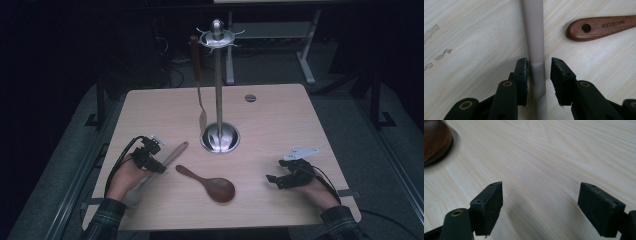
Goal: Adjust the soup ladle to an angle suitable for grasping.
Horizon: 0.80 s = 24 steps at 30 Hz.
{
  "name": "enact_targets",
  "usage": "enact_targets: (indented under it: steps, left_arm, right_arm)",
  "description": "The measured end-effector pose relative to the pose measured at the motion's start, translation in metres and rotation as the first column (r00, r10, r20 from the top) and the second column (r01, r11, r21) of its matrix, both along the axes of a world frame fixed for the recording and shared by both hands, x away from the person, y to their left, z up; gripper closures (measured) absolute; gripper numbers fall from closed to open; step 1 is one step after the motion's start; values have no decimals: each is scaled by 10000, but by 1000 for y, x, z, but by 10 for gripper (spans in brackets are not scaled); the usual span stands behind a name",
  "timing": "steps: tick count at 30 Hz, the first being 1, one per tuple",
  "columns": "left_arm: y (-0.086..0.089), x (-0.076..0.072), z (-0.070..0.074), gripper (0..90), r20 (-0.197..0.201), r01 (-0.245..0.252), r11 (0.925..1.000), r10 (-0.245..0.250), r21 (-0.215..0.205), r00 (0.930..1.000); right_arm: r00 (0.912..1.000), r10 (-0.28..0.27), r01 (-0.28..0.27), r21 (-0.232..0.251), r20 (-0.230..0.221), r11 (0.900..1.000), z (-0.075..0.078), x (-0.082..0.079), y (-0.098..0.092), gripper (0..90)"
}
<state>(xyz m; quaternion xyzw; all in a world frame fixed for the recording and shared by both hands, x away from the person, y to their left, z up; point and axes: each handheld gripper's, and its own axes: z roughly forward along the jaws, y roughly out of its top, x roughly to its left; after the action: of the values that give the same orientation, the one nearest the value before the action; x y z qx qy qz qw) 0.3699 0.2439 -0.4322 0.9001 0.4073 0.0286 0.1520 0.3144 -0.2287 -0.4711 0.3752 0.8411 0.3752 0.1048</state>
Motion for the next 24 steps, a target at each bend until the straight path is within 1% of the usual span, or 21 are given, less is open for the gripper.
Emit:
enact_targets:
  steps: [2,4,5,7,9,14,18,20,24]
  left_arm:
    - [-2,1,-1,680,10,4,10000,-4,66,10000]
    - [-4,1,-2,690,27,-104,9999,104,96,9999]
    - [-5,1,-3,696,17,-122,9998,122,187,9999]
    - [-6,1,-3,716,33,-149,9994,148,315,9999]
    - [-7,2,-3,739,66,-238,9991,236,356,9997]
    - [-9,2,-3,755,57,-337,9979,335,544,9994]
    - [-9,3,-3,764,12,-562,9967,563,589,9984]
    - [-10,2,-3,767,20,-599,9961,599,651,9982]
    - [-10,3,-3,769,25,-618,9962,617,609,9981]
  right_arm:
    - [10000,4,-4,-7,0,10000,0,0,0,197]
    - [10000,9,-9,-7,2,10000,0,0,0,197]
    - [10000,-2,2,-3,-13,10000,0,0,0,197]
    - [10000,17,-17,-10,0,10000,0,0,0,197]
    - [10000,24,-24,-14,-2,10000,0,0,0,197]
    - [10000,72,-72,-44,20,10000,0,0,0,197]
    - [10000,70,-71,-50,-20,10000,0,0,1,197]
    - [10000,77,-77,-36,-38,10000,0,-1,1,197]
    - [9999,100,-101,-63,-54,9999,-1,0,1,197]
